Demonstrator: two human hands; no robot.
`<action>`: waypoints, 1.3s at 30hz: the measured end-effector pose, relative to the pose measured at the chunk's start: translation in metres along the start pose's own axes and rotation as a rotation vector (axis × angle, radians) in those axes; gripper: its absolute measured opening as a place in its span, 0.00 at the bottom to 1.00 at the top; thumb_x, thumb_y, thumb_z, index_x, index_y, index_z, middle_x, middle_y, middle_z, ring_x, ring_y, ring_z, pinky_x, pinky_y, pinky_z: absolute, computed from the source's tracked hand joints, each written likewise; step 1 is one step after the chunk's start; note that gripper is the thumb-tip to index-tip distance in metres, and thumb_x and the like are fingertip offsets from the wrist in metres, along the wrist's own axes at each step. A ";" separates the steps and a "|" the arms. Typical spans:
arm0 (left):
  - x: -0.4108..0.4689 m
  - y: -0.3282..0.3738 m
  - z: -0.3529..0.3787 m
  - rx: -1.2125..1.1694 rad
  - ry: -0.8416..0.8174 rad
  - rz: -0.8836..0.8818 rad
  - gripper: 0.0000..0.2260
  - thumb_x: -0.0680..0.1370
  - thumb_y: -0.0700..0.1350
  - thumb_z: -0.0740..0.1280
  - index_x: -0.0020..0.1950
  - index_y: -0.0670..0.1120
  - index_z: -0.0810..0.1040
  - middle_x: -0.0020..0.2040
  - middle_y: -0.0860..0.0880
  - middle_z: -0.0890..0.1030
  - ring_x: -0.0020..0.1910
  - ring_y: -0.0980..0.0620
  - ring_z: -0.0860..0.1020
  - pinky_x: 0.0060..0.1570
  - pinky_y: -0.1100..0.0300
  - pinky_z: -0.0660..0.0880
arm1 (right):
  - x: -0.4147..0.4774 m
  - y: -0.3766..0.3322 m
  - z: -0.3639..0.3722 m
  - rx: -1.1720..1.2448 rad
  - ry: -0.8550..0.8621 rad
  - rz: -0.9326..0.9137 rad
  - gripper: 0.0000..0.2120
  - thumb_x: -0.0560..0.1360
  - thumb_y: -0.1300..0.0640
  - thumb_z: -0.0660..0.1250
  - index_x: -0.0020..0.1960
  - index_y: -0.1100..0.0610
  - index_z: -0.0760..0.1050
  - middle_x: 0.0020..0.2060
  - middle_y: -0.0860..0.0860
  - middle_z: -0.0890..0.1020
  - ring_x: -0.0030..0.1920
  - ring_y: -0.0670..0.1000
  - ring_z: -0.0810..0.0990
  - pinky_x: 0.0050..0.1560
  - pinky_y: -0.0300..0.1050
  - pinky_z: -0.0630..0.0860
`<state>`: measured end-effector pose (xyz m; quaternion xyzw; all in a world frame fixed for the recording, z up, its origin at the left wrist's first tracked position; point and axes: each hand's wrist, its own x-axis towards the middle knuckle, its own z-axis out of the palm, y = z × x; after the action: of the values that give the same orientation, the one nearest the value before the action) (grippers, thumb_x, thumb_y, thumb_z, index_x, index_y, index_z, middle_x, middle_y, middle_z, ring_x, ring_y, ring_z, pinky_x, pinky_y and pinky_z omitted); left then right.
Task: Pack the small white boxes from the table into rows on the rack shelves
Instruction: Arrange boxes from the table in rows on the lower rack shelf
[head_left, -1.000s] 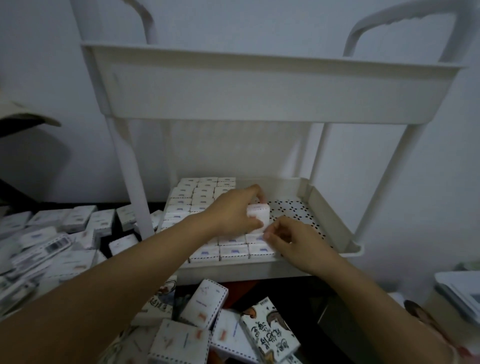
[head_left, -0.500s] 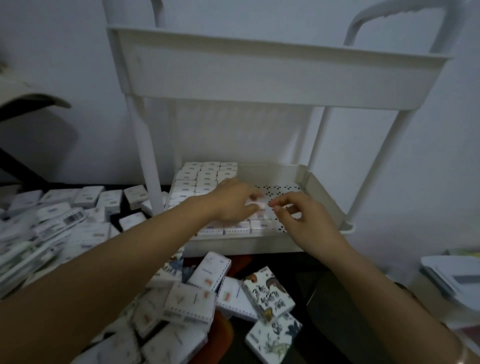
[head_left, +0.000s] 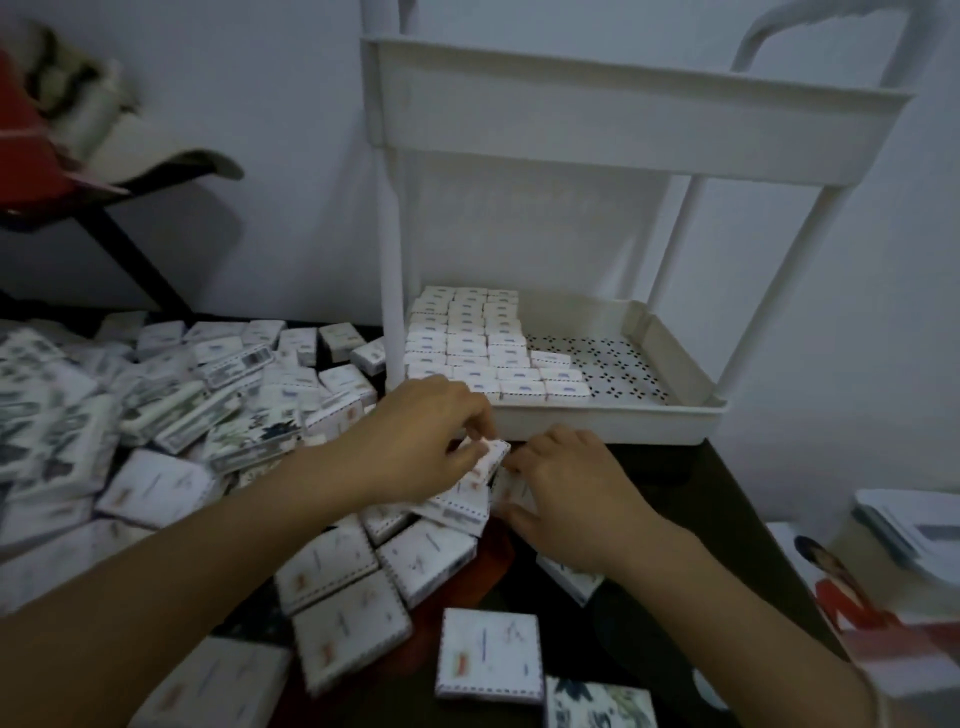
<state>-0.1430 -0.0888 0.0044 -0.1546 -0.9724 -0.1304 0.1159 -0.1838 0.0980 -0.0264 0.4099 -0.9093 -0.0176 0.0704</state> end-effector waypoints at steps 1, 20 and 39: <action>-0.006 -0.001 0.003 0.061 -0.039 0.018 0.12 0.78 0.55 0.65 0.59 0.55 0.77 0.50 0.58 0.73 0.54 0.57 0.71 0.57 0.59 0.68 | 0.001 -0.001 0.002 -0.042 -0.042 0.023 0.24 0.77 0.37 0.57 0.63 0.52 0.72 0.58 0.50 0.76 0.60 0.52 0.69 0.61 0.48 0.64; -0.046 -0.014 0.003 -0.202 0.095 -0.103 0.26 0.69 0.56 0.74 0.59 0.61 0.62 0.53 0.61 0.75 0.50 0.60 0.74 0.42 0.63 0.74 | -0.003 -0.004 -0.013 0.597 0.346 0.239 0.33 0.65 0.40 0.76 0.63 0.44 0.64 0.48 0.38 0.74 0.47 0.39 0.74 0.39 0.33 0.72; 0.091 0.010 0.012 -0.708 0.302 -0.253 0.25 0.66 0.56 0.78 0.55 0.61 0.67 0.51 0.54 0.78 0.42 0.62 0.79 0.36 0.64 0.76 | -0.002 0.077 -0.003 1.322 0.388 0.328 0.32 0.62 0.39 0.74 0.64 0.36 0.67 0.47 0.33 0.78 0.48 0.41 0.81 0.40 0.47 0.83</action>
<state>-0.2255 -0.0514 0.0197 -0.0430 -0.8508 -0.4917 0.1802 -0.2391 0.1505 -0.0163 0.2204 -0.7505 0.6223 -0.0309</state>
